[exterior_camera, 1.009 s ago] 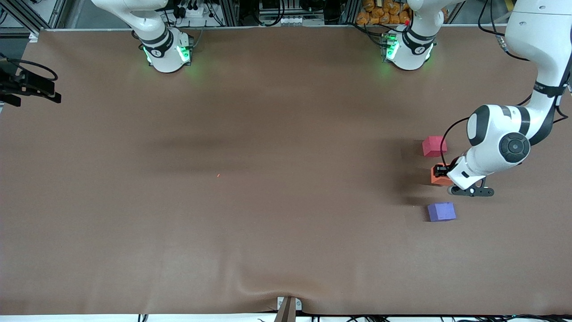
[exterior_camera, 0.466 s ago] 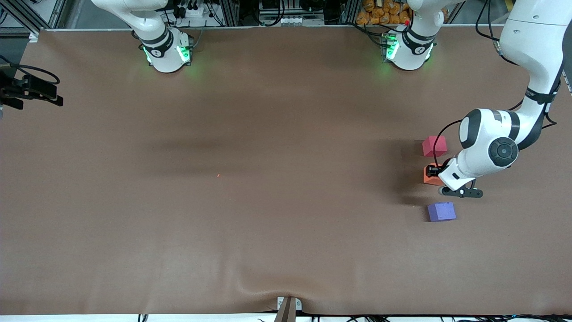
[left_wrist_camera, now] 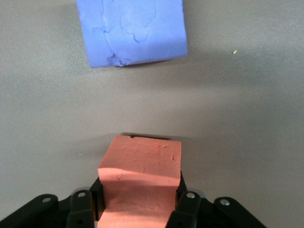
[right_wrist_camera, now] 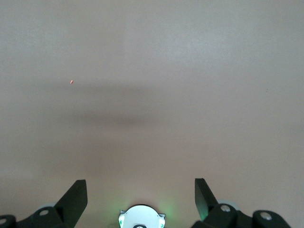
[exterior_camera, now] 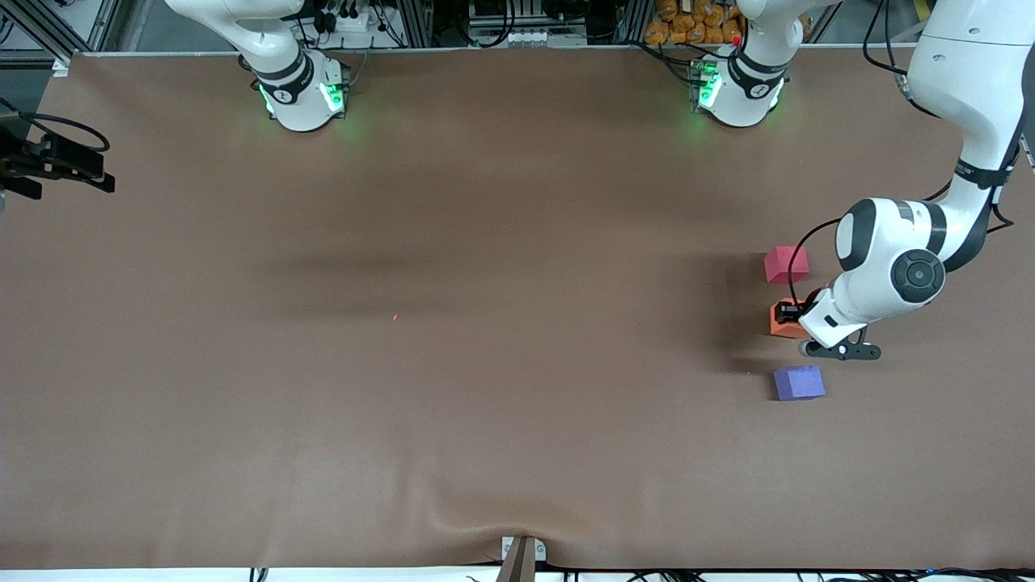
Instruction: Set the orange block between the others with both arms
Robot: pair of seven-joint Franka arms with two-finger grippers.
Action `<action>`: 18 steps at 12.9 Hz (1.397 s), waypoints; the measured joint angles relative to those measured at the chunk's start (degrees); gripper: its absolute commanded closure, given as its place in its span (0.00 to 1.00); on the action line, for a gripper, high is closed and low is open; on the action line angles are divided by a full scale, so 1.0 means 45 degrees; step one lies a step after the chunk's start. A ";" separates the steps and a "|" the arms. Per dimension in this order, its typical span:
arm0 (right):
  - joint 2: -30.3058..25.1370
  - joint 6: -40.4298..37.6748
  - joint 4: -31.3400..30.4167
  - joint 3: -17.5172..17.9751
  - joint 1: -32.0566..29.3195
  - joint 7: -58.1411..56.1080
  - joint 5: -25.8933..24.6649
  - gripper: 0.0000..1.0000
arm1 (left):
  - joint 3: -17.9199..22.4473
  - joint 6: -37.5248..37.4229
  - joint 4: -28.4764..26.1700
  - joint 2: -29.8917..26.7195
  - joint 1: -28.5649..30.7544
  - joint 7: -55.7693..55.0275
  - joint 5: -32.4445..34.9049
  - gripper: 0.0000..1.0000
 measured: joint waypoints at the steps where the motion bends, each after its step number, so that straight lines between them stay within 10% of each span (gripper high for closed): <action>1: -0.0001 0.0000 0.0032 0.0000 0.0004 0.0000 0.0000 0.00 | -0.0001 0.0000 0.0016 0.0043 -0.0011 -0.0142 0.0000 1.00; 9: -0.0002 0.0024 0.0105 0.0009 0.0218 0.0000 0.0000 0.00 | 0.0006 -0.0001 0.0180 0.0338 -0.0018 -0.0431 0.0520 0.99; 11: -0.0002 0.0024 0.0118 0.0009 0.0220 0.0000 0.0000 0.00 | 0.0006 -0.0007 0.0214 0.0355 -0.0018 -0.0432 0.0521 0.01; 18: -0.0002 0.0025 0.0139 0.0009 0.0222 0.0000 0.0000 0.00 | -0.0302 -0.1678 0.2326 0.0438 -0.0036 -0.0432 0.0526 0.00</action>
